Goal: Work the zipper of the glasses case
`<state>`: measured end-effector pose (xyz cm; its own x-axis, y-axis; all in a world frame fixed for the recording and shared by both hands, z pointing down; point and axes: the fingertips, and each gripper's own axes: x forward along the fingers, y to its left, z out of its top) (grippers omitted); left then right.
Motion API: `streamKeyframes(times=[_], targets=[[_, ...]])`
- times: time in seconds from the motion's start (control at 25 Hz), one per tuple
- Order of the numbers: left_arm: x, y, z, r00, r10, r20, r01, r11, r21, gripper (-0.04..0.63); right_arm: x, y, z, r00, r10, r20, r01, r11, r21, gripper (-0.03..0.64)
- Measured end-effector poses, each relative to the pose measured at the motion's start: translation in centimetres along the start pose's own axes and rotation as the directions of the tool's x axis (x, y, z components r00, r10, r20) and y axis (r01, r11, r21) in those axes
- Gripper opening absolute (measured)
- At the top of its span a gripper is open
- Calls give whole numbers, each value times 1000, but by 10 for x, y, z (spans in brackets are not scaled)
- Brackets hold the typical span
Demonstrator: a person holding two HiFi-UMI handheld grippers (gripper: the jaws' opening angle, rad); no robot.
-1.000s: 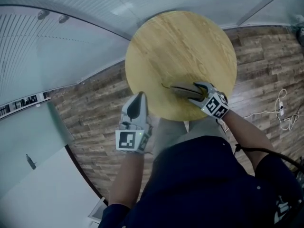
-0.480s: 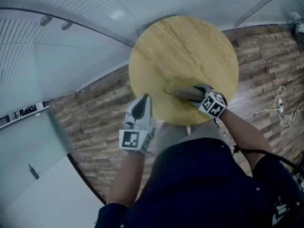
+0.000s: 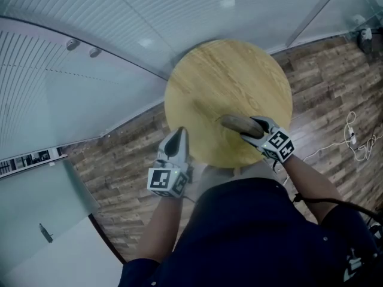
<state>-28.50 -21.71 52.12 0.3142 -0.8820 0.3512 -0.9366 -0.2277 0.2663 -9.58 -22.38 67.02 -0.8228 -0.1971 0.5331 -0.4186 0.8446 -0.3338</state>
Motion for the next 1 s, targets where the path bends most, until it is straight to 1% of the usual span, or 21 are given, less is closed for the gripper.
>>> streamKeyframes(times=[0.08, 0.12, 0.24, 0.36, 0.44, 0.48, 0.52, 0.56, 0.64, 0.72, 0.8, 0.92, 0.96, 1.0], targets=[[2, -3, 9, 1000, -15, 9, 15, 999, -39, 3, -14, -1, 23, 999, -19, 47, 18, 999, 29, 292], [4, -6, 14, 1000, -29, 12, 29, 999, -45, 3, -21, -2, 35, 997, -30, 68, 28, 999, 32, 293], [22, -21, 23, 994, -113, -2, 113, 992, -51, 3, -43, -7, 75, 987, -52, 153, 48, 998, 28, 293], [35, -48, 21, 977, -208, -41, 203, 975, -96, 13, -68, -2, 107, 972, -31, 231, 22, 999, 41, 293], [40, -68, 24, 963, -265, -40, 259, 959, -116, 32, -82, 2, 125, 963, -11, 270, 1, 999, 36, 293], [42, -78, 26, 951, -306, -34, 300, 946, -123, 50, -89, 3, 135, 957, -4, 290, -5, 1000, 31, 293], [44, -88, 28, 934, -357, -27, 350, 927, -132, 82, -94, 5, 145, 950, 4, 314, -13, 1000, 28, 293], [46, -99, 31, 912, -411, -19, 404, 904, -140, 113, -100, 7, 156, 940, 16, 342, -26, 999, 26, 293], [46, -119, 40, 862, -507, 8, 502, 851, -156, 174, -112, 16, 176, 914, 55, 402, -68, 998, 17, 293], [42, -137, 53, 812, -581, 54, 580, 795, -175, 192, -124, 30, 191, 890, 109, 442, -120, 993, -4, 293], [35, -155, 69, 762, -639, 106, 647, 741, -181, 203, -131, 43, 199, 870, 164, 466, -174, 985, -24, 293], [24, -176, 89, 687, -709, 162, 727, 667, -164, 238, -135, 57, 208, 833, 234, 501, -247, 968, -43, 293], [20, -180, 95, 664, -726, 178, 747, 644, -161, 244, -136, 61, 210, 820, 256, 512, -269, 962, -49, 294], [17, -183, 100, 647, -738, 193, 762, 627, -159, 250, -136, 65, 212, 807, 276, 521, -290, 955, -57, 294]])
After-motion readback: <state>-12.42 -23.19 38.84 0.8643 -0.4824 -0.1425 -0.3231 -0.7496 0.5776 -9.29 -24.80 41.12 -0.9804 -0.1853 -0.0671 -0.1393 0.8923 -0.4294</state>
